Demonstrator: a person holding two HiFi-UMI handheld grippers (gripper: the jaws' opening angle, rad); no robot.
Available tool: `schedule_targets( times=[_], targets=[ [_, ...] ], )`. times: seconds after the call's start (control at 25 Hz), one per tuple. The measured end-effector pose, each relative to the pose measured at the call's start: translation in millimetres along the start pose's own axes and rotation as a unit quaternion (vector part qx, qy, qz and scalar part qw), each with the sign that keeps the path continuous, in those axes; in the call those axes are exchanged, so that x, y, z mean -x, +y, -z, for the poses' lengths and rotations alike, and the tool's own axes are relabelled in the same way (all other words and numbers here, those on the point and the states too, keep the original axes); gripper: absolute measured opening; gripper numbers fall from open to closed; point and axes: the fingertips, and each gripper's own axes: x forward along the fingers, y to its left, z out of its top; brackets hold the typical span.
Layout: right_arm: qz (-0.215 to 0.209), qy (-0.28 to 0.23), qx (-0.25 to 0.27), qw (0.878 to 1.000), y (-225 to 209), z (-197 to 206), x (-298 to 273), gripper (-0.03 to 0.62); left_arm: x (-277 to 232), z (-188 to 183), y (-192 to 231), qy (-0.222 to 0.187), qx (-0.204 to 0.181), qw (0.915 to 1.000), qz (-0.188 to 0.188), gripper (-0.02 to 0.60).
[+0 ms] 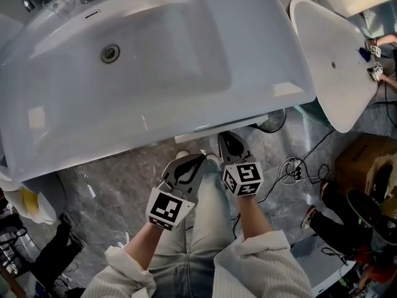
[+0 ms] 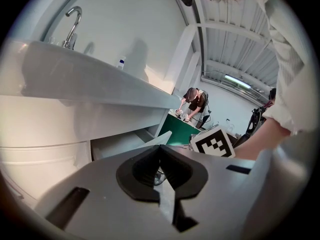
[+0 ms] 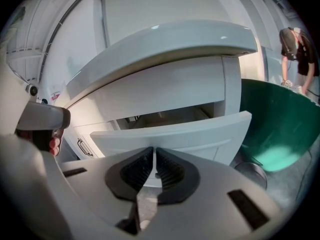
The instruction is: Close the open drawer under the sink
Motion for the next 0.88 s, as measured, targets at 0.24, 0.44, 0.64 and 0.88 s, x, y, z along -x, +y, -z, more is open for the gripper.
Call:
schedule_targets(
  times=[0.24, 0.44, 0.64, 0.88],
  targets=[
    [0.008, -0.003, 0.002, 1.0, -4, -14, -16, 0.029, 11, 0, 11, -0.003, 0.007, 0.9999, -0.014, 0.017],
    [0.007, -0.008, 0.013, 1.0, 1, -26, -35, 0.029, 25, 1, 28, -0.007, 0.008, 0.9994, -0.032, 0.017],
    [0.008, -0.01, 0.013, 1.0, -8, -36, -43, 0.029, 22, -5, 36, -0.01, 0.01, 0.9989, -0.044, 0.017],
    [0.001, -0.013, 0.018, 1.0, -11, -37, -41, 0.029, 19, -9, 34, -0.012, 0.009, 0.9985, -0.053, 0.017]
  ],
)
